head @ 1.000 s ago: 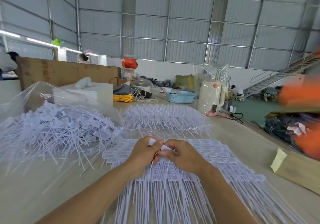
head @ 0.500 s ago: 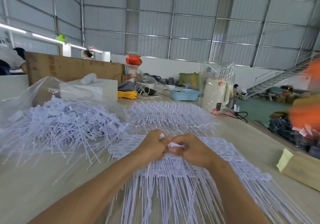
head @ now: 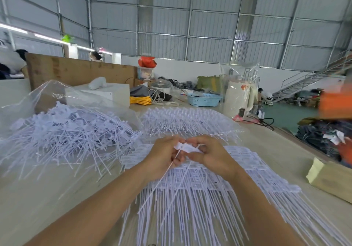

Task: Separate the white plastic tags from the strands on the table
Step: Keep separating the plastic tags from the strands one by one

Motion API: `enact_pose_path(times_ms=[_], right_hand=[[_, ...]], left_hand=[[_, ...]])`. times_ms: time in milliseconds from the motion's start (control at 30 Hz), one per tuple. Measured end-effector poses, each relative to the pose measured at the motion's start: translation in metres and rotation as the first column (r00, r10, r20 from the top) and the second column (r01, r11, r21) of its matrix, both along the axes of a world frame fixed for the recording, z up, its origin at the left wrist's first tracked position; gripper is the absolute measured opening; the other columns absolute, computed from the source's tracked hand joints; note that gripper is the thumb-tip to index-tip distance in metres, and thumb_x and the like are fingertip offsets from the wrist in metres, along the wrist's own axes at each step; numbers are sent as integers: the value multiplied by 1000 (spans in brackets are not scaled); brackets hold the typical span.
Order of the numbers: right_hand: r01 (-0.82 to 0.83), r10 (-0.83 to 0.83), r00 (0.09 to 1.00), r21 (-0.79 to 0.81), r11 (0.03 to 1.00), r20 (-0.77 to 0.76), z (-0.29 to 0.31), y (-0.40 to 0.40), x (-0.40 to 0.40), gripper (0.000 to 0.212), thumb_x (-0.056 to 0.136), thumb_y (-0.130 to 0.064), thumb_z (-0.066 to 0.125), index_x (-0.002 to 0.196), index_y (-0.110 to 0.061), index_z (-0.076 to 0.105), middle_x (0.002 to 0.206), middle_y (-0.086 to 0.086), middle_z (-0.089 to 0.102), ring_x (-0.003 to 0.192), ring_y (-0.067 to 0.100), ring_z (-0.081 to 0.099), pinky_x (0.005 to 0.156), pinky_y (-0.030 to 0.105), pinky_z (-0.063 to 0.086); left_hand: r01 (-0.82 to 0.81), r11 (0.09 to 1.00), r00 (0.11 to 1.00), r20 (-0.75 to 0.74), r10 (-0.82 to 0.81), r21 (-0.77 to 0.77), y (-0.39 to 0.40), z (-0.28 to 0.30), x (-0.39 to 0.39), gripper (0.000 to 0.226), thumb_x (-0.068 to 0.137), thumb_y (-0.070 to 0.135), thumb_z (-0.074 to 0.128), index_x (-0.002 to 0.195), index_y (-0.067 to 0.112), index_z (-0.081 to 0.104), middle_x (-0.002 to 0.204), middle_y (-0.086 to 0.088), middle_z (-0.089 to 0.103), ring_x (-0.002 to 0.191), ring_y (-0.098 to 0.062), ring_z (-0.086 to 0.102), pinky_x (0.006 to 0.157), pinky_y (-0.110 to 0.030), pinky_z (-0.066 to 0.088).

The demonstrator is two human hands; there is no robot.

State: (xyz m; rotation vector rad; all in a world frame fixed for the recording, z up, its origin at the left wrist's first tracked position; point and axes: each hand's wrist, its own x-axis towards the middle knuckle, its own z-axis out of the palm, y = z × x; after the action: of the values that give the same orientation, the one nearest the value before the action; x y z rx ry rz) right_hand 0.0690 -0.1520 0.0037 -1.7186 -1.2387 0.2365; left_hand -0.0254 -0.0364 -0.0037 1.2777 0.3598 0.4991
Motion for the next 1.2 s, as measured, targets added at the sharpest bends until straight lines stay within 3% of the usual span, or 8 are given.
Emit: enact_pose_path(times_ms=[100, 200, 267, 400, 600, 867, 1033, 1200], right_hand=[[10, -10, 1000, 34, 999, -21, -1, 0, -1, 41, 79, -2, 71, 112, -22, 57, 101, 4, 45, 68, 16, 49, 64, 21, 44], [-66, 68, 997, 45, 997, -44, -3, 0, -1, 41, 78, -5, 73, 109, -26, 57, 103, 5, 50, 70, 17, 53, 70, 23, 49], [-56, 56, 998, 14, 998, -14, -5, 1, 1, 37, 80, -11, 73, 111, -25, 59, 104, 3, 54, 74, 13, 55, 73, 19, 48], [-42, 44, 998, -39, 998, 55, -9, 2, 5, 16, 89, -15, 62, 91, 0, 65, 83, 16, 65, 73, 26, 61, 78, 46, 50], [-25, 27, 998, -31, 999, 57, -12, 6, 8, 18, 90, -14, 60, 84, 3, 62, 64, 3, 55, 56, 12, 56, 57, 24, 49], [-87, 87, 996, -36, 996, 18, -8, 4, 1, 19, 93, -17, 57, 75, -11, 58, 63, 2, 53, 50, 7, 49, 52, 19, 44], [-78, 77, 996, 17, 997, 32, -5, 1, -2, 40, 98, -13, 45, 58, -18, 50, 52, -6, 49, 45, 7, 42, 51, 20, 38], [-59, 60, 995, -15, 998, 74, -5, 2, -1, 45, 95, -2, 45, 52, -14, 45, 51, -1, 47, 43, 3, 38, 51, 18, 35]], left_hand=[[77, 993, 996, -50, -73, 87, -4, 0, 1, 42, 94, 46, 51, 77, 8, 61, 52, -5, 53, 41, -11, 45, 38, -17, 29], [29, 959, 997, -74, -8, 282, -7, -7, 1, 28, 89, 31, 64, 74, 10, 53, 45, 3, 49, 38, -6, 41, 38, -16, 30], [-60, 960, 997, -26, 70, 273, -5, -9, 2, 22, 89, 22, 65, 75, 10, 53, 44, 3, 49, 37, -6, 39, 37, -15, 29], [-111, 972, 993, -10, 116, 209, 1, -5, 1, 22, 92, 28, 61, 78, 11, 57, 46, 1, 48, 37, -8, 39, 37, -16, 31], [-128, 990, 990, -50, 132, 66, -1, -1, 4, 46, 94, 48, 48, 68, 10, 55, 43, 0, 50, 34, -8, 41, 35, -16, 30], [-66, 928, 997, -23, 80, 366, -4, -9, 2, 32, 96, 37, 50, 79, 10, 55, 54, 0, 53, 44, -8, 48, 44, -19, 40], [-68, 935, 998, 8, 70, 347, -4, -9, 1, 26, 97, 30, 51, 80, 11, 52, 63, -7, 49, 36, -8, 39, 37, -16, 32], [-78, 761, 989, -48, 143, 644, -2, -5, 2, 31, 98, 28, 48, 69, 19, 46, 57, 0, 41, 31, -1, 39, 35, -13, 33]])
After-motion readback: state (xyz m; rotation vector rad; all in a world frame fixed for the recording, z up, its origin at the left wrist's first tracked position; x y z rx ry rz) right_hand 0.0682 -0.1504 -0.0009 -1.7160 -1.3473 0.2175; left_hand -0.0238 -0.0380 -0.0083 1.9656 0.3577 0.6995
